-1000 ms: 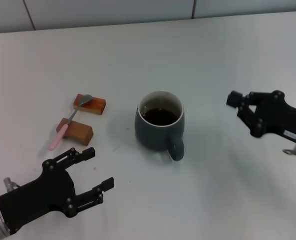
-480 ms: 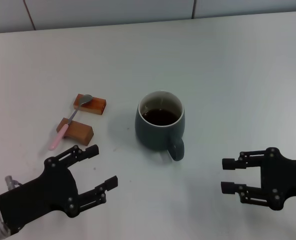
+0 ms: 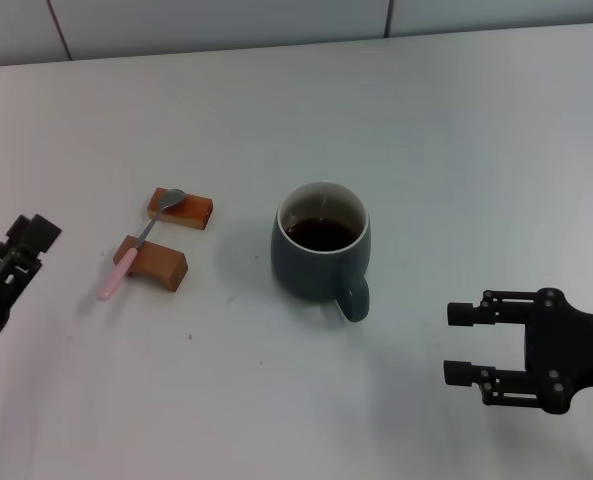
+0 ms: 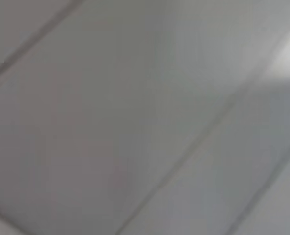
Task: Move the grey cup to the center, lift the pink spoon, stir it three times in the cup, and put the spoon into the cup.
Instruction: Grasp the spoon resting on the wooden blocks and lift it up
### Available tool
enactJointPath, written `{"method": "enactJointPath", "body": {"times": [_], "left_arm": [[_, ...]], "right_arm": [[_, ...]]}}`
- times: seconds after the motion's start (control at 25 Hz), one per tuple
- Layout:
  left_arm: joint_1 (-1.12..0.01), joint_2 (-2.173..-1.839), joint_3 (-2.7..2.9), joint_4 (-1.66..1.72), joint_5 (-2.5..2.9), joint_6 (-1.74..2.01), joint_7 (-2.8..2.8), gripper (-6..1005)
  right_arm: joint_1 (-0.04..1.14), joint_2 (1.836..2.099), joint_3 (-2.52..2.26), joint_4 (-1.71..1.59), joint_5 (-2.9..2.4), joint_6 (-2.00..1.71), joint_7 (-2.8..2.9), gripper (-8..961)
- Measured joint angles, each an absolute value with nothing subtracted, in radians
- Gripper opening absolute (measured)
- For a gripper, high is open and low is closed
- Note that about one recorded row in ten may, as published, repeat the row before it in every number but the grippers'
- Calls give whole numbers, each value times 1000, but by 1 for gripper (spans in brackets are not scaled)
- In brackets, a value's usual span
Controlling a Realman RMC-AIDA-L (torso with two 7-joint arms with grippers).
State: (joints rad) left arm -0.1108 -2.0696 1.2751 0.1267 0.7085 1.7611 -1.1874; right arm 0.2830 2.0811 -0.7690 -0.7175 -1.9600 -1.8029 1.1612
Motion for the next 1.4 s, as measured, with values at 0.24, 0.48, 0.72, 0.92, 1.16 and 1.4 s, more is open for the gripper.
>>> {"method": "enactJointPath", "body": {"times": [0.24,0.48,0.72,0.92,1.16,1.4], "left_arm": [[-151,-2072,1253,8,707,1707,-1211,790],[-153,-2074,1249,-9,706,1658,-1292,791],[-157,-2074,1247,-11,708,1607,-1355,791],[-158,-2075,1249,-13,711,1573,-1379,792],[-163,-2079,1251,-19,714,1543,-1410,792],[-163,-2079,1248,-28,714,1539,-1426,793]], "right_arm": [[281,2082,-769,-721,-1960,-1804,1156,656],[281,2082,-770,-722,-1959,-1816,1155,656],[281,2082,-771,-722,-1958,-1817,1155,655],[279,2082,-770,-721,-1957,-1818,1153,655],[279,2082,-771,-721,-1957,-1818,1152,655],[279,2082,-772,-720,-1957,-1818,1152,655]]}}
